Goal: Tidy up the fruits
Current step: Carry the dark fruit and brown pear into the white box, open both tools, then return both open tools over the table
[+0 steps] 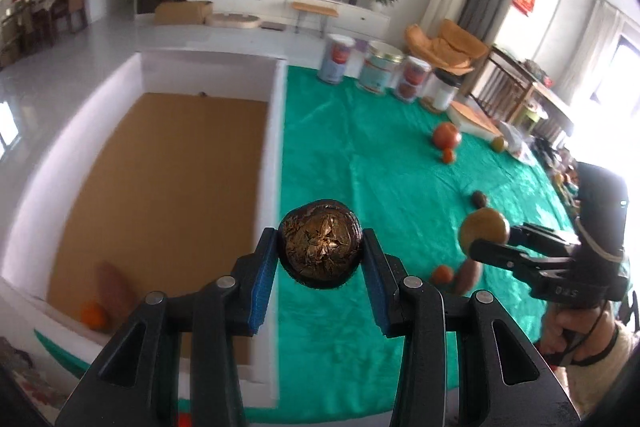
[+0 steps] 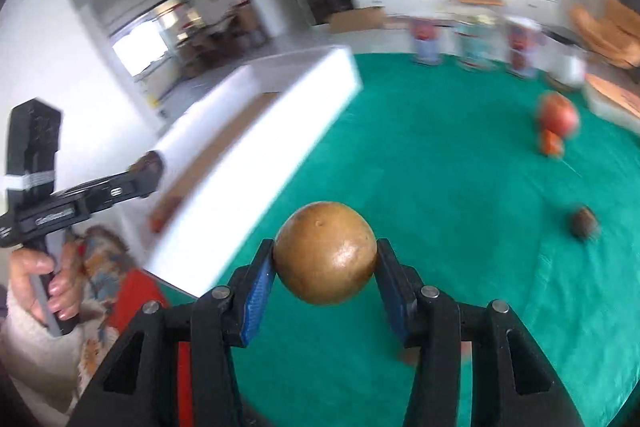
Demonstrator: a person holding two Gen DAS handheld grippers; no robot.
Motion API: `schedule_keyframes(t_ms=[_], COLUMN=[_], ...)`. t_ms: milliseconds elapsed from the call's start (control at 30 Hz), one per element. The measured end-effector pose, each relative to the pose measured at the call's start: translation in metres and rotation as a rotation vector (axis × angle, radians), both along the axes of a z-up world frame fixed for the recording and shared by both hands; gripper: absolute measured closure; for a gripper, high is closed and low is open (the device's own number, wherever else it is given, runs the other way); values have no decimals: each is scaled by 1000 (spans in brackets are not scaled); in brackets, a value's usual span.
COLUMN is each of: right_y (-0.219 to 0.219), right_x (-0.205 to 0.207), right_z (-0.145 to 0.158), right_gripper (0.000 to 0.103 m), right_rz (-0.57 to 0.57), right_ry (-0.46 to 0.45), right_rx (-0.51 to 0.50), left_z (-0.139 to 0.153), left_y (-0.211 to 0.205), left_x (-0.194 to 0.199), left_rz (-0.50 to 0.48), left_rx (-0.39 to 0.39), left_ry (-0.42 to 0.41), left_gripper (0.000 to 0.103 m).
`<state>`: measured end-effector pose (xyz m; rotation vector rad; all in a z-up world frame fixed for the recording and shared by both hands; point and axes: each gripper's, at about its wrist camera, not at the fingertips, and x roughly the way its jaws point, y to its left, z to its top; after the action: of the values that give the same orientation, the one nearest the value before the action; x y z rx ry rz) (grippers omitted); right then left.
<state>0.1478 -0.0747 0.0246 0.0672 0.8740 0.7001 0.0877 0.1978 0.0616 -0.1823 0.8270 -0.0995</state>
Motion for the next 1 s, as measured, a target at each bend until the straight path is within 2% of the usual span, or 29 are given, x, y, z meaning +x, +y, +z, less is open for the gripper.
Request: schedule_keyframes(t_ms=[67, 133, 200, 300, 433, 600, 700, 767, 833, 867, 900, 933, 1000], right_y=[51, 100, 146, 209, 258, 282, 284, 284, 277, 271, 264, 254, 234], right_x=[7, 13, 20, 38, 55, 65, 69, 69, 70, 71, 73, 67, 65], right_z=[14, 25, 29, 17, -12, -36, -45, -44, -35, -28, -20, -7, 10], right_gripper=[54, 54, 54, 54, 54, 53, 53, 53, 51, 49, 42, 36, 31], right_rz=[96, 182, 252, 323, 347, 345, 346, 331, 309, 296, 279, 262, 229], right_ry=[-18, -36, -50, -11, 40, 49, 40, 21, 7, -1, -13, -28, -67], right_rx=[15, 5, -28, -106, -242, -340, -359, -362, -323, -301, -276, -254, -217], left_z=[-7, -25, -50, -76, -84, -99, -103, -99, -89, -83, -74, -67, -49], left_y=[30, 59, 80, 91, 93, 102, 105, 107, 109, 109, 108, 107, 96], left_x=[8, 20, 32, 38, 39, 41, 38, 37, 32, 30, 26, 24, 18], left_rz=[78, 157, 209, 228, 238, 277, 289, 301, 325, 337, 348, 352, 343], left_rx=[39, 56, 39, -6, -2, -24, -14, -9, -2, 7, 13, 14, 23], left_ry=[37, 110, 195, 288, 318, 328, 335, 328, 293, 270, 238, 213, 154], left_gripper=[61, 61, 61, 61, 61, 59, 56, 45, 24, 19, 13, 12, 12])
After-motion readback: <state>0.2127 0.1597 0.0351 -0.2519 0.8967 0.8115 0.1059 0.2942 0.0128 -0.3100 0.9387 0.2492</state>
